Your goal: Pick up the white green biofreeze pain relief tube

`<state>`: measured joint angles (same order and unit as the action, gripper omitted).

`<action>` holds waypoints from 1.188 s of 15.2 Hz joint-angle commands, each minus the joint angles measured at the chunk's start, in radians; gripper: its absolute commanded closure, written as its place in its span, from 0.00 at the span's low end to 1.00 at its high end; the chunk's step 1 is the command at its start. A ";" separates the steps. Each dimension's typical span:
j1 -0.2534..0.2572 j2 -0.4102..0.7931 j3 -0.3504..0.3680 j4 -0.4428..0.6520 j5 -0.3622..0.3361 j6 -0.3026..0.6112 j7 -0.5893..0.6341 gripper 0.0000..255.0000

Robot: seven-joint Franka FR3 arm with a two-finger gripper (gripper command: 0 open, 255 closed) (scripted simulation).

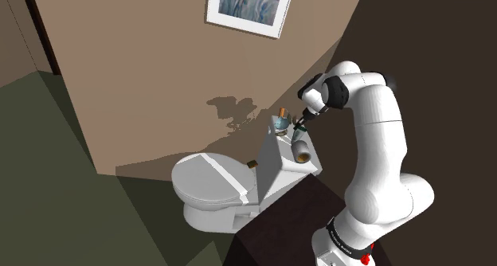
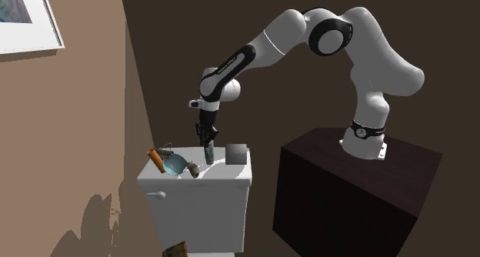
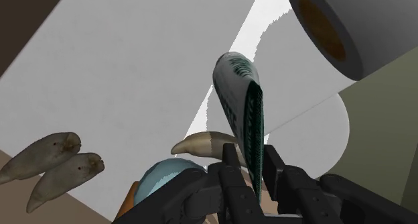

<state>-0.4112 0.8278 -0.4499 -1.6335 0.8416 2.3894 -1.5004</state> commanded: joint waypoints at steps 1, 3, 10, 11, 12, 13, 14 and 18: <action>0.000 0.001 0.000 -0.001 0.000 0.000 0.000 1.00; 0.000 0.000 0.000 -0.002 0.000 0.000 -0.001 1.00; 0.024 -0.067 -0.034 -0.022 -0.040 -0.044 0.032 1.00; 0.027 -0.076 -0.039 -0.024 -0.046 -0.050 0.037 1.00; 0.030 -0.085 -0.044 -0.026 -0.052 -0.057 0.042 1.00; 0.033 -0.094 -0.049 -0.028 -0.058 -0.064 0.047 1.00; 0.036 -0.103 -0.054 -0.029 -0.064 -0.071 0.052 1.00; 0.049 -0.137 -0.072 -0.032 -0.088 -0.099 0.073 1.00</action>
<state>-0.3667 0.6996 -0.5177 -1.6650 0.7600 2.2977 -1.4344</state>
